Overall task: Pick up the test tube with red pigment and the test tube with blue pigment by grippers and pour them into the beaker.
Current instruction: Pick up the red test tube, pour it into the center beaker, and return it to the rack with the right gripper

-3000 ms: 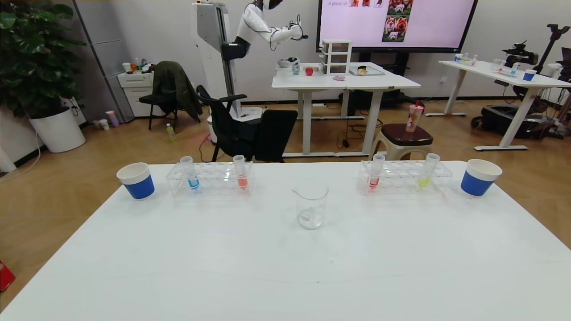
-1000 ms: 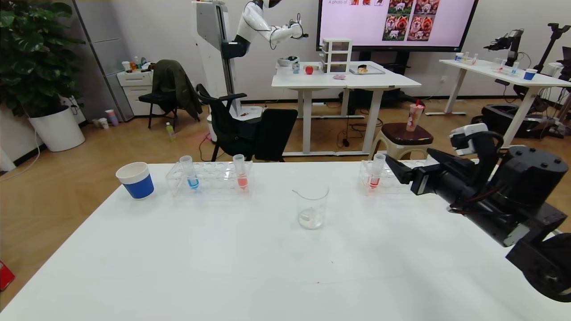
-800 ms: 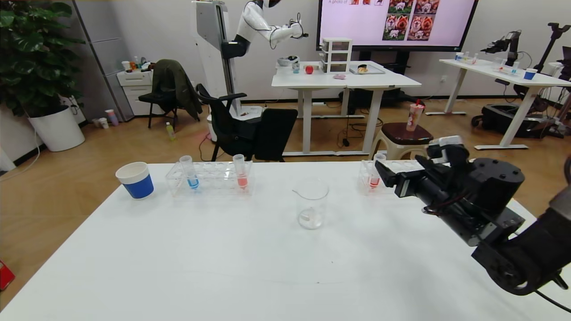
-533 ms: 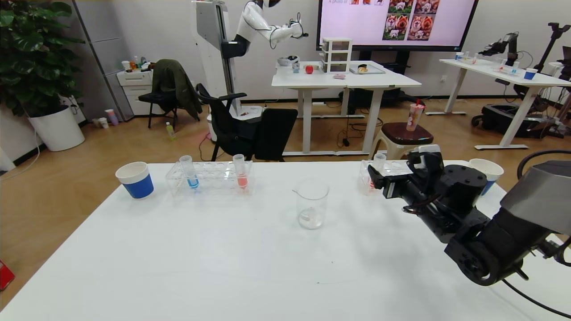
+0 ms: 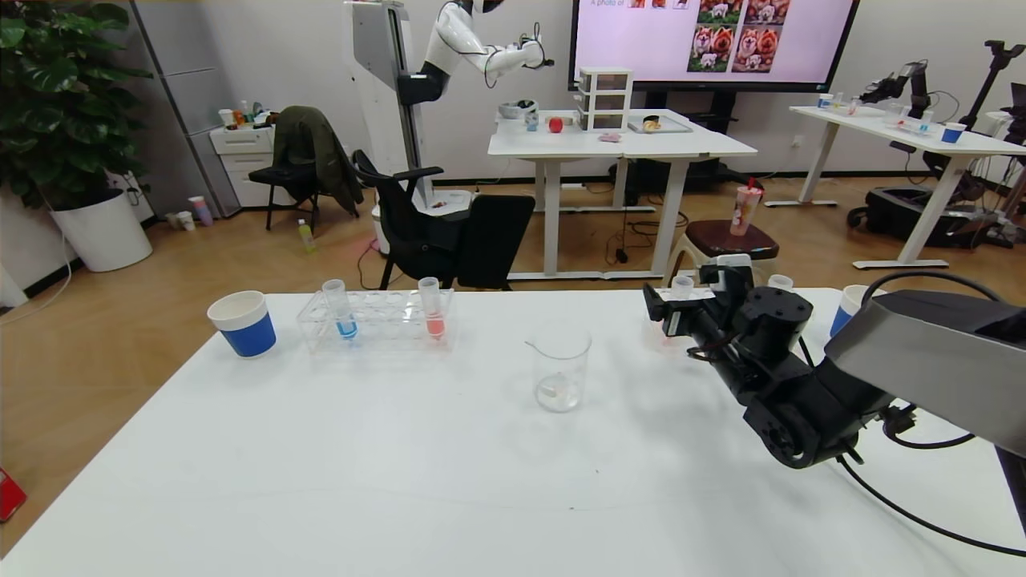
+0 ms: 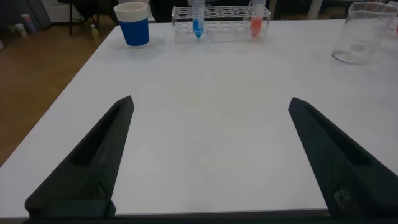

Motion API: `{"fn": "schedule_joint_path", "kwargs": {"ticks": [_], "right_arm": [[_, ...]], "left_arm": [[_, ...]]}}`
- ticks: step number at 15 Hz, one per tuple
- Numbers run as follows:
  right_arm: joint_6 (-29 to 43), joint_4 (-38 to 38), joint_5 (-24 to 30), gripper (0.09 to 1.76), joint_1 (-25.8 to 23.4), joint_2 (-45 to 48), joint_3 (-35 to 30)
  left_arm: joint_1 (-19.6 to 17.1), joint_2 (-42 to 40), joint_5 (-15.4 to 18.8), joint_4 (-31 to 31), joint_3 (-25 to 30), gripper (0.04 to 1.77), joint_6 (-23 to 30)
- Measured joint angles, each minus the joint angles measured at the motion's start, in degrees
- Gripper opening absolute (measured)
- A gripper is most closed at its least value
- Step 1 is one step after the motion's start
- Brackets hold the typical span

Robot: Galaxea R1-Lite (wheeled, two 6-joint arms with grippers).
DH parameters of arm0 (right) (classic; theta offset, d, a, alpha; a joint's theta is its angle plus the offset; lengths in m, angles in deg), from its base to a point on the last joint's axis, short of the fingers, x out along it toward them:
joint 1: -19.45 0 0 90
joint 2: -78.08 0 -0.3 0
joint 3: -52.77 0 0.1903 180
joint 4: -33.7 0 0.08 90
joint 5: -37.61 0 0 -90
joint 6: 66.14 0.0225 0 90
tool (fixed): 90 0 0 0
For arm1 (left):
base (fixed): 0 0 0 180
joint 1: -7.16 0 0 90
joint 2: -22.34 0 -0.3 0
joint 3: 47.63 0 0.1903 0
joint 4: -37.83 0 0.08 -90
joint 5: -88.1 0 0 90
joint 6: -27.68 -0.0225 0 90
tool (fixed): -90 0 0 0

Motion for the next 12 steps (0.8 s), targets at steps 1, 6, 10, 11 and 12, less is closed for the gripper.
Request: {"fn": "schedule_joint_path", "kwargs": {"ticks": [1, 6, 10, 11, 12], "right_arm": [[0.0, 0.4, 0.0, 1.74, -0.2, -0.8, 1.4], [-0.1, 0.9, 0.1, 1.67, -0.5, -2.7, 3.7], [-0.1, 0.7, 0.0, 0.37, 0.0, -2.5, 3.9], [-0.2, 0.8, 0.0, 0.32, 0.1, -2.4, 3.9], [-0.2, 0.8, 0.0, 0.55, 0.1, -2.3, 3.9]], "left_arm": [[0.0, 0.0, 0.0, 0.0, 0.0, 1.73, 0.0], [0.0, 0.0, 0.0, 0.0, 0.0, 1.73, 0.0], [0.0, 0.0, 0.0, 0.0, 0.0, 1.73, 0.0], [0.0, 0.0, 0.0, 0.0, 0.0, 1.73, 0.0], [0.0, 0.0, 0.0, 0.0, 0.0, 1.73, 0.0]]}}
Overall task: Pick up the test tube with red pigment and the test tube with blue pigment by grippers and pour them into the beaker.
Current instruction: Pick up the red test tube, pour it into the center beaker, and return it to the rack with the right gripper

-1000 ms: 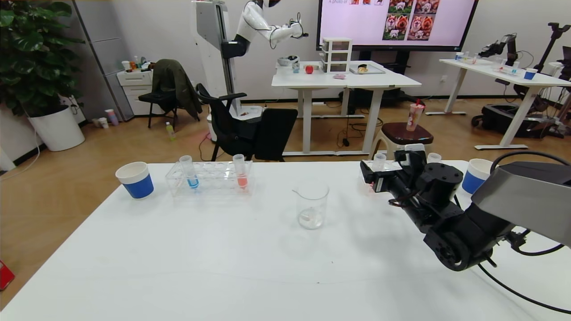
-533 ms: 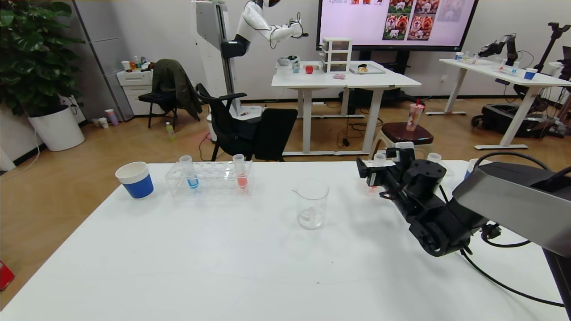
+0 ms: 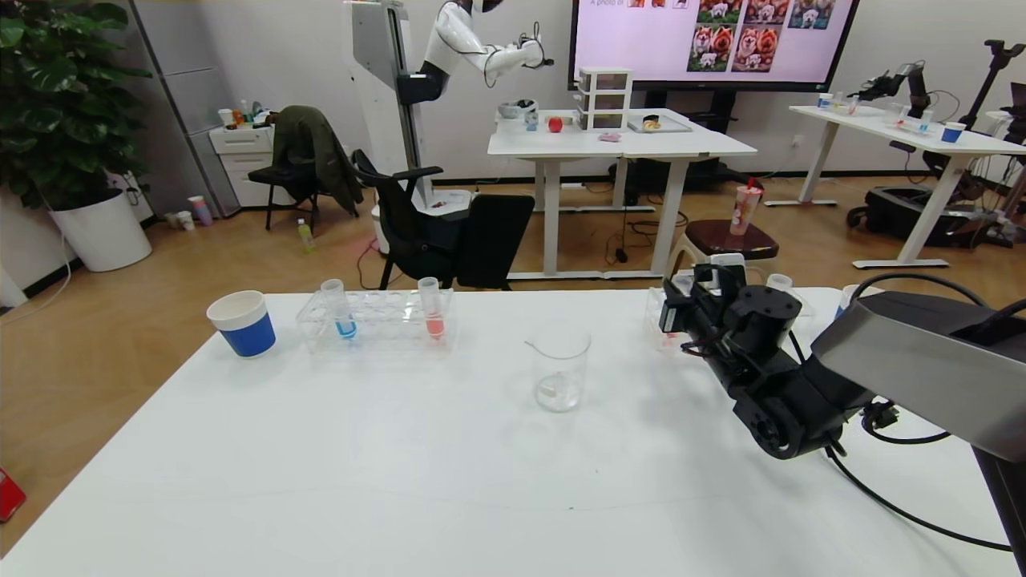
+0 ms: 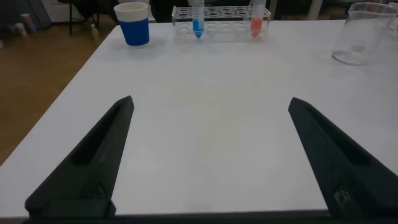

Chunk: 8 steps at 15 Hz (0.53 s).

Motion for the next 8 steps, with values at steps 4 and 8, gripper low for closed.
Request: {"fn": "schedule_joint_path", "kwargs": {"ticks": [4, 8], "right_arm": [[-0.3, 0.6, 0.0, 0.51, -0.2, 1.6, -0.2], [-0.9, 10.4, 0.4, 0.51, 0.1, 7.8, 0.3]], "left_arm": [[0.0, 0.0, 0.0, 0.0, 0.0, 1.73, 0.0], [0.0, 0.0, 0.0, 0.0, 0.0, 1.73, 0.0]]}}
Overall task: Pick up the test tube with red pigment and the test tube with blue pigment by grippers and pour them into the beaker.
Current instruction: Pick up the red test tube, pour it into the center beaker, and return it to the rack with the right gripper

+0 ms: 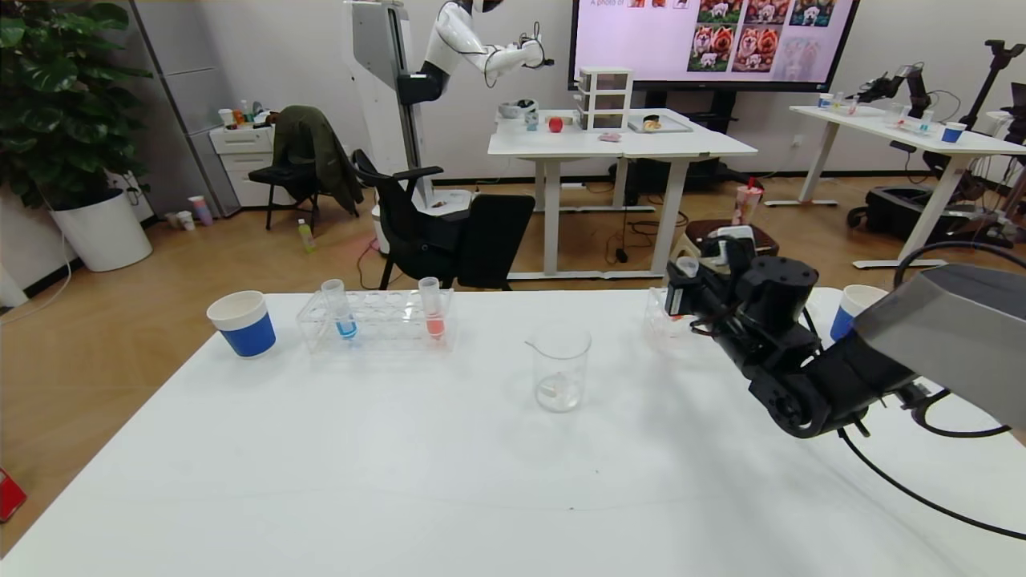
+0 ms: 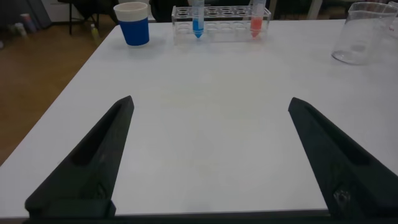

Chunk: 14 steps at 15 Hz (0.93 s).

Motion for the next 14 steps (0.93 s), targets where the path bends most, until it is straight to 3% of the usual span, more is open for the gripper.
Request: {"fn": "schedule_joint_path", "kwargs": {"ticks": [3, 7, 10, 14], "right_arm": [[-0.1, 8.5, 1.6, 0.51, 1.0, 5.8, 1.8], [-2.4, 9.6, 6.3, 0.51, 2.4, 9.5, 2.0], [-8.2, 8.2, 15.7, 0.51, 3.6, 9.6, 1.7], [-24.2, -1.0, 30.8, 0.51, 4.6, 5.9, 3.2]], "left_arm": [[0.0, 0.0, 0.0, 0.0, 0.0, 1.73, 0.0], [0.0, 0.0, 0.0, 0.0, 0.0, 1.73, 0.0], [0.0, 0.0, 0.0, 0.0, 0.0, 1.73, 0.0], [0.0, 0.0, 0.0, 0.0, 0.0, 1.73, 0.0]]}}
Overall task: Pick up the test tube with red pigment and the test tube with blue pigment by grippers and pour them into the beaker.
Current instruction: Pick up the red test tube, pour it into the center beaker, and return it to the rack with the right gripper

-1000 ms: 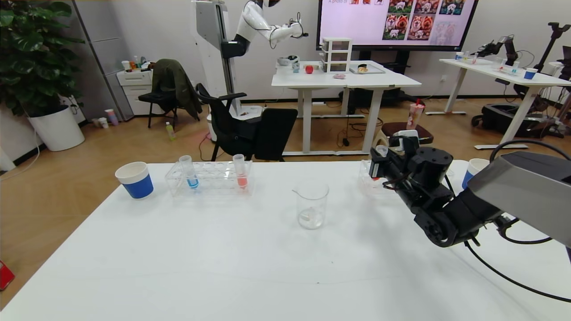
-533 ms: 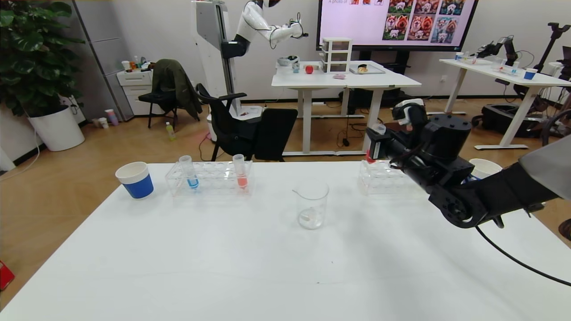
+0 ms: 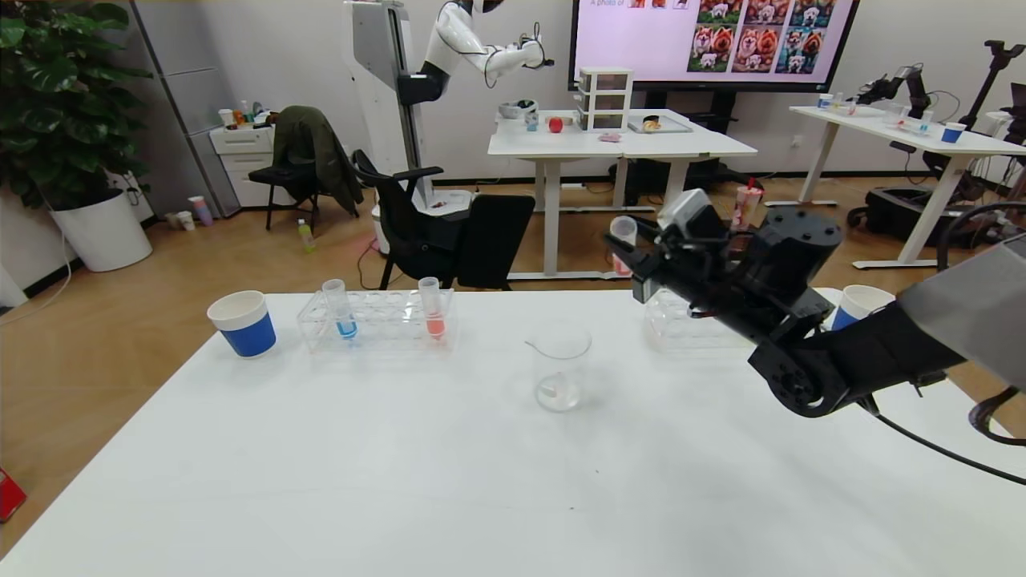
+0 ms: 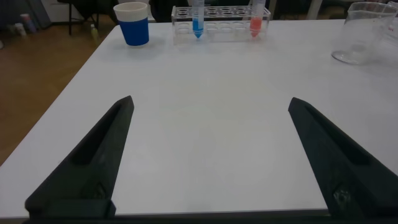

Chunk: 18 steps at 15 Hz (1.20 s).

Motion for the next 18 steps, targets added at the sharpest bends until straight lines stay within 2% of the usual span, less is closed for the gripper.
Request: {"fn": "schedule_joint_path", "kwargs": {"ticks": [6, 10, 14, 18], "right_arm": [[-16.2, -2.6, 11.4, 0.51, 1.4, -5.6, 3.0], [-24.8, -2.8, 15.5, 0.51, 0.4, -8.0, 6.8], [-29.8, -3.7, 20.7, 0.51, -0.5, -10.0, 8.1], [-38.1, -3.7, 25.6, 0.51, -0.9, -11.4, 8.5]], "left_arm": [[0.0, 0.0, 0.0, 0.0, 0.0, 1.73, 0.0], [0.0, 0.0, 0.0, 0.0, 0.0, 1.73, 0.0], [0.0, 0.0, 0.0, 0.0, 0.0, 1.73, 0.0], [0.0, 0.0, 0.0, 0.0, 0.0, 1.73, 0.0]]}}
